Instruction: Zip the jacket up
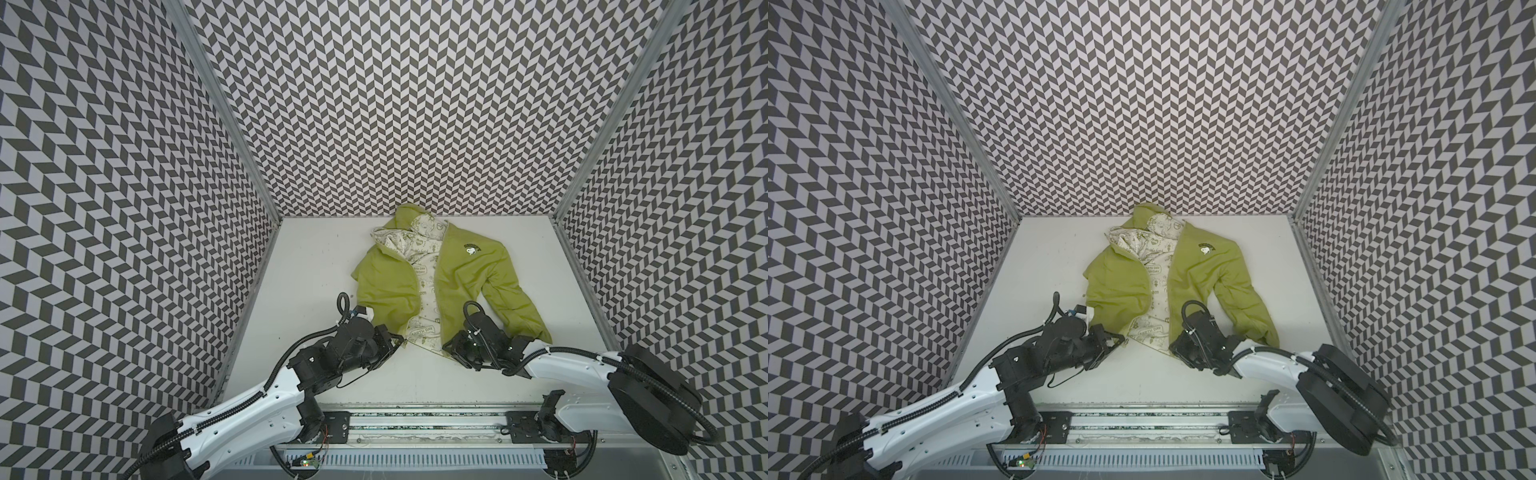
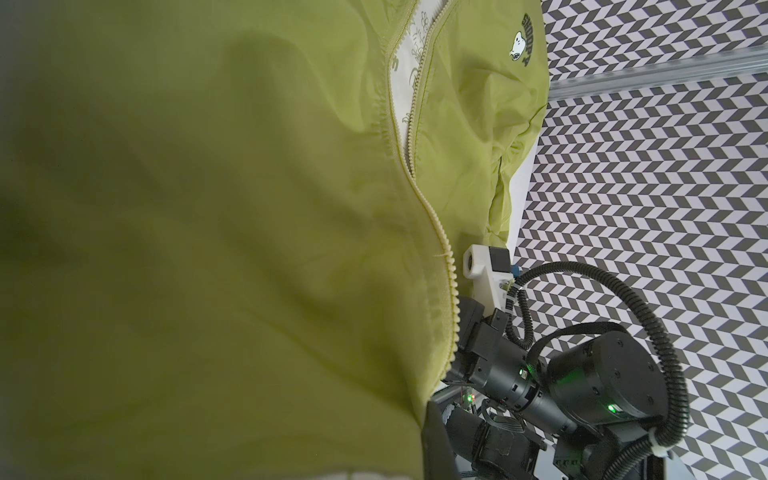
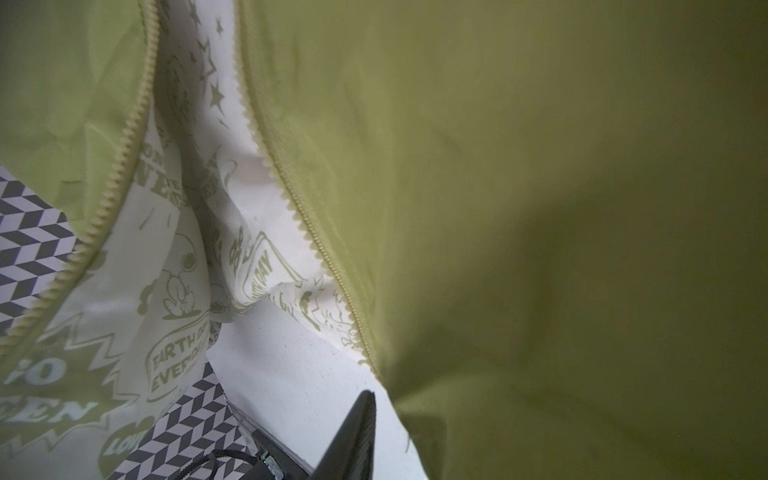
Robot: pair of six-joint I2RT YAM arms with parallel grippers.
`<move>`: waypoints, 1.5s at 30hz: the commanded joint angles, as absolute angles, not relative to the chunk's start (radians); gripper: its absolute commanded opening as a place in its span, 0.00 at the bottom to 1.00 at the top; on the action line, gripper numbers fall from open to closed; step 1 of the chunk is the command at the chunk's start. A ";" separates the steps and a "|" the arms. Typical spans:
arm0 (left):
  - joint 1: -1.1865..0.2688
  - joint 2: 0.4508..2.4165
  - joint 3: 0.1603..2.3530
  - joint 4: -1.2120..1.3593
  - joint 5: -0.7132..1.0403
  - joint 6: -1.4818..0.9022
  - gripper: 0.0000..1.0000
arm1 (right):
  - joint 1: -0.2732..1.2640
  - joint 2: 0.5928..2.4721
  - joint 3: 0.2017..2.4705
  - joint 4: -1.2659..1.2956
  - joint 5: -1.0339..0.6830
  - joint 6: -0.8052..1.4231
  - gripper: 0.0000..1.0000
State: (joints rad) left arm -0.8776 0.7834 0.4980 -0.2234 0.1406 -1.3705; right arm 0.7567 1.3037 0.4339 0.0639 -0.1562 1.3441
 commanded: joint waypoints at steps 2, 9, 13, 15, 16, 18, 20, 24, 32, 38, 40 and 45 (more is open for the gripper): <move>-0.876 0.791 0.491 -0.204 0.142 -1.385 0.00 | 0.757 1.299 0.436 0.065 -0.138 1.361 0.30; -0.876 0.789 0.491 -0.204 0.142 -1.386 0.00 | 0.753 1.302 0.433 0.082 -0.142 1.356 0.17; -0.876 0.783 0.490 -0.210 0.140 -1.384 0.00 | 0.744 1.294 0.436 0.093 -0.156 1.340 0.07; -0.876 0.782 0.491 -0.214 0.139 -1.384 0.00 | 0.738 1.283 0.437 0.091 -0.163 1.328 0.04; -0.876 0.782 0.491 -0.213 0.138 -1.385 0.00 | 0.732 1.274 0.436 0.088 -0.166 1.322 0.03; -0.875 0.781 0.494 -0.216 0.137 -1.384 0.00 | 0.715 1.253 0.437 0.084 -0.180 1.298 0.02; -0.873 0.776 0.499 -0.224 0.135 -1.380 0.00 | 0.691 1.225 0.442 0.059 -0.196 1.265 0.00; -0.871 0.770 0.537 -0.250 0.122 -1.332 0.00 | 0.629 1.150 0.485 -0.072 -0.226 1.134 0.00; -0.854 0.797 0.678 -0.419 0.003 -1.220 0.00 | 0.522 1.040 0.606 -0.402 -0.101 0.944 0.00; -0.839 0.729 0.590 -0.280 -0.107 -1.257 0.00 | 0.419 0.964 0.569 -0.402 -0.193 0.876 0.00; -0.811 0.729 0.572 -0.236 -0.075 -1.254 0.00 | 0.397 0.928 0.531 -0.348 -0.214 0.886 0.00; -0.767 0.764 0.527 -0.063 0.066 -1.247 0.00 | 0.357 0.831 0.469 -0.251 -0.247 0.948 0.00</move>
State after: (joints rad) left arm -0.7811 0.7506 0.5476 -0.2031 0.0078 -1.2568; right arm 0.3740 0.8684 0.4873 -0.3321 -0.2127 0.9253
